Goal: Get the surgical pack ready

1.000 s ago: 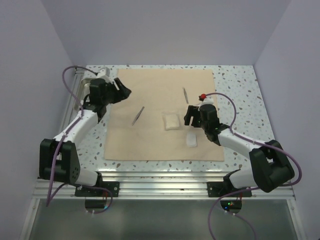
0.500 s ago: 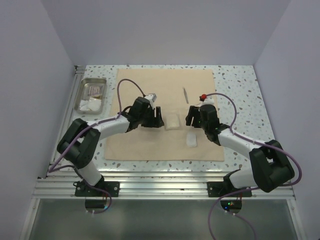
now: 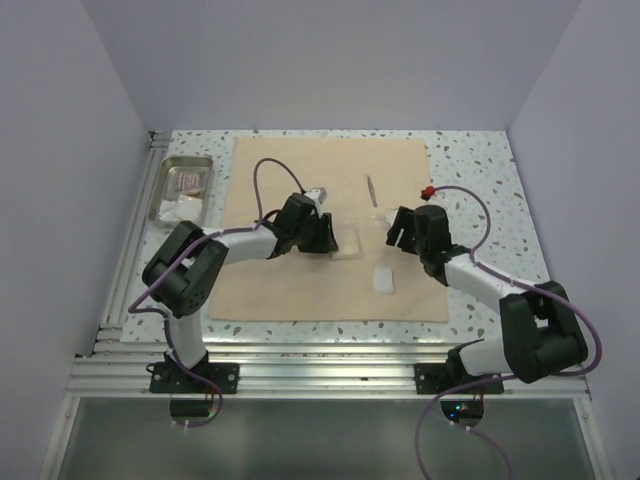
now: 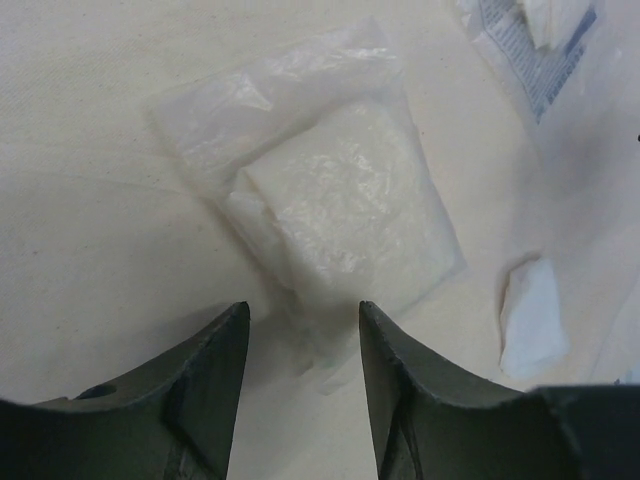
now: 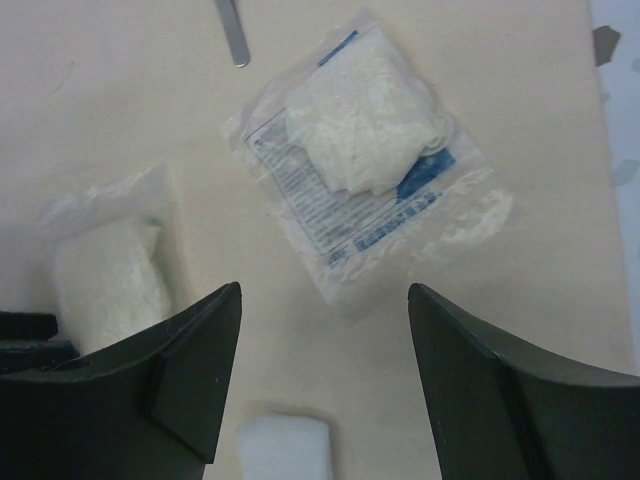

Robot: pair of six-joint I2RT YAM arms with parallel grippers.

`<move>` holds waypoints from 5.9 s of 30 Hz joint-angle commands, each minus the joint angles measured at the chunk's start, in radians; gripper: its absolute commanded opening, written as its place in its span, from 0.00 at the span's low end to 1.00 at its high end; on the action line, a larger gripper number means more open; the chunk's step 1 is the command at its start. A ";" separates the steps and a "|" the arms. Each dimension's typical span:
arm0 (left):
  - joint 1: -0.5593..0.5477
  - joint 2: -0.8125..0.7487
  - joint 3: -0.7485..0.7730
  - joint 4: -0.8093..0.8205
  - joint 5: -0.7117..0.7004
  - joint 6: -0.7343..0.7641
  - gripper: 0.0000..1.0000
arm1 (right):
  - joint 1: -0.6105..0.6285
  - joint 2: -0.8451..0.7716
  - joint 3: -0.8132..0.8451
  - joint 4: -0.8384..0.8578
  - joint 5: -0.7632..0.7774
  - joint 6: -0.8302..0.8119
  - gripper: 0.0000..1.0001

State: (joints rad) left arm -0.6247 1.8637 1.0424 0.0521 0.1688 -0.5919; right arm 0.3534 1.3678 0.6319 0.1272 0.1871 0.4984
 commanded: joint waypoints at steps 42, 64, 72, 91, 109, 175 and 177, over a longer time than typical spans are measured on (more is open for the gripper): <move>0.993 -0.317 -0.044 0.060 0.100 -0.092 0.00 | -0.172 0.539 0.528 -0.291 -0.158 -0.116 0.43; 1.007 -0.118 0.001 0.016 0.134 0.024 0.19 | -0.159 0.292 0.402 -0.205 -0.186 -0.072 0.00; 0.919 -0.284 0.021 -0.184 -0.081 0.093 0.73 | -0.130 0.246 0.413 -0.222 -0.238 -0.069 0.00; 0.265 -0.480 -0.142 0.124 0.155 -0.143 0.91 | 0.073 0.036 0.305 -0.130 -0.379 0.028 0.00; 0.059 -0.259 -0.067 0.284 0.155 -0.191 0.00 | 0.157 -0.041 0.310 -0.210 -0.359 0.048 0.34; 0.979 -0.294 0.048 -0.175 -0.217 0.075 0.74 | 0.156 -0.104 0.120 -0.344 -0.145 0.035 0.00; 0.929 -0.342 0.032 -0.195 -0.270 0.084 0.85 | 0.156 -0.113 0.121 -0.319 -0.167 0.032 0.00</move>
State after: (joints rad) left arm 0.3695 1.6302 1.0401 -0.0769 0.0360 -0.5560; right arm 0.5087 1.2812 0.7124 -0.2642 0.0822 0.5541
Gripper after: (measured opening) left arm 0.799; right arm 0.010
